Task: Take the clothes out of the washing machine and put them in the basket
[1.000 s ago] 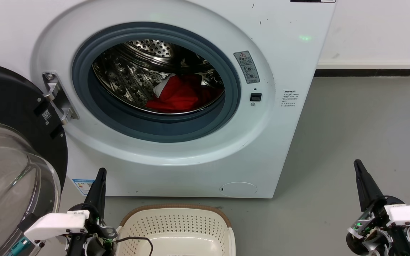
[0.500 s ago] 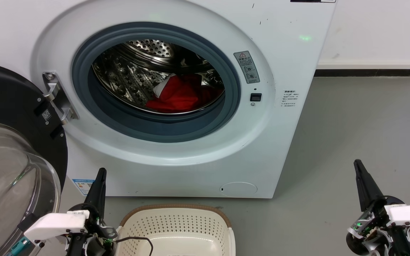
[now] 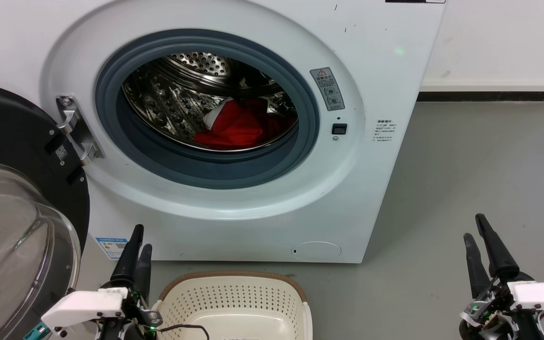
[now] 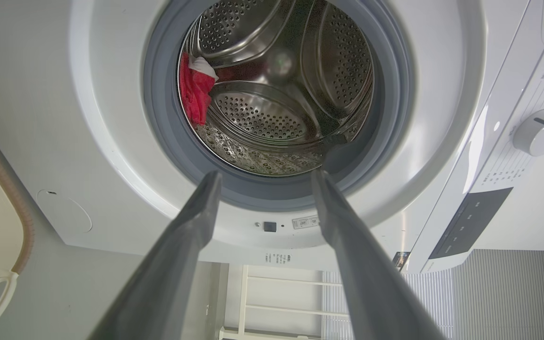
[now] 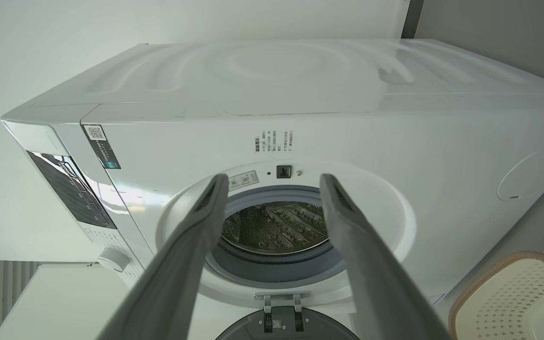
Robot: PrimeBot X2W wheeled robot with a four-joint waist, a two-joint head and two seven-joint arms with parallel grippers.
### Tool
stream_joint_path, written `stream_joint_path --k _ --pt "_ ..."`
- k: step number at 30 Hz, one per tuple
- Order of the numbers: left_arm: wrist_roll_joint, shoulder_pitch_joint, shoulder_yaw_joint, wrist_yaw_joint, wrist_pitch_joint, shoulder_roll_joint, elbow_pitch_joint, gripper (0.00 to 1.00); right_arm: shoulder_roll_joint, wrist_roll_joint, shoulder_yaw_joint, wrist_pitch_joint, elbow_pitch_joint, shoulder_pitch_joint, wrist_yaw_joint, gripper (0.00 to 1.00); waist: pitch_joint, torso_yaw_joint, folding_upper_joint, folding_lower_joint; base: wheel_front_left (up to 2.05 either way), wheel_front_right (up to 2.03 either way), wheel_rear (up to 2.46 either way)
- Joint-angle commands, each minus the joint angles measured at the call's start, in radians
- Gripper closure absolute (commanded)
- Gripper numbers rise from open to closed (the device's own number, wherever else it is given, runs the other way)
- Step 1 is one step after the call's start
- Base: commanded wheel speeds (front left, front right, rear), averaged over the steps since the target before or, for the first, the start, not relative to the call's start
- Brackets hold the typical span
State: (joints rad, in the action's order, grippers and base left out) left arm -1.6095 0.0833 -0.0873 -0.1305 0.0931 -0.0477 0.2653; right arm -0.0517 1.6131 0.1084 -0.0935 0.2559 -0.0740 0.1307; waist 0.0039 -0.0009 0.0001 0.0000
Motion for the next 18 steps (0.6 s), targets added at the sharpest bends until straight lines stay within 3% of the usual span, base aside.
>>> stream_joint_path --k 1,11,18 --pt "0.005 0.029 0.015 0.0 -0.009 -0.002 -0.018 0.0 0.0 -0.011 -0.005 0.011 -0.028 -0.015 0.0 0.0 0.0 0.0 -0.0001 0.0 0.0 0.0 0.0" --pt "0.073 0.043 0.052 0.0 -0.058 -0.003 -0.029 0.0 0.0 -0.065 -0.007 0.059 -0.066 0.004 0.0 0.0 0.001 -0.003 -0.0001 0.0 0.0 0.0 0.0" --pt "0.191 0.045 0.063 0.0 -0.089 -0.003 -0.042 0.0 0.0 -0.183 -0.006 0.089 -0.094 0.015 0.0 0.0 0.001 -0.007 -0.0001 0.0 0.0 0.0 0.0"
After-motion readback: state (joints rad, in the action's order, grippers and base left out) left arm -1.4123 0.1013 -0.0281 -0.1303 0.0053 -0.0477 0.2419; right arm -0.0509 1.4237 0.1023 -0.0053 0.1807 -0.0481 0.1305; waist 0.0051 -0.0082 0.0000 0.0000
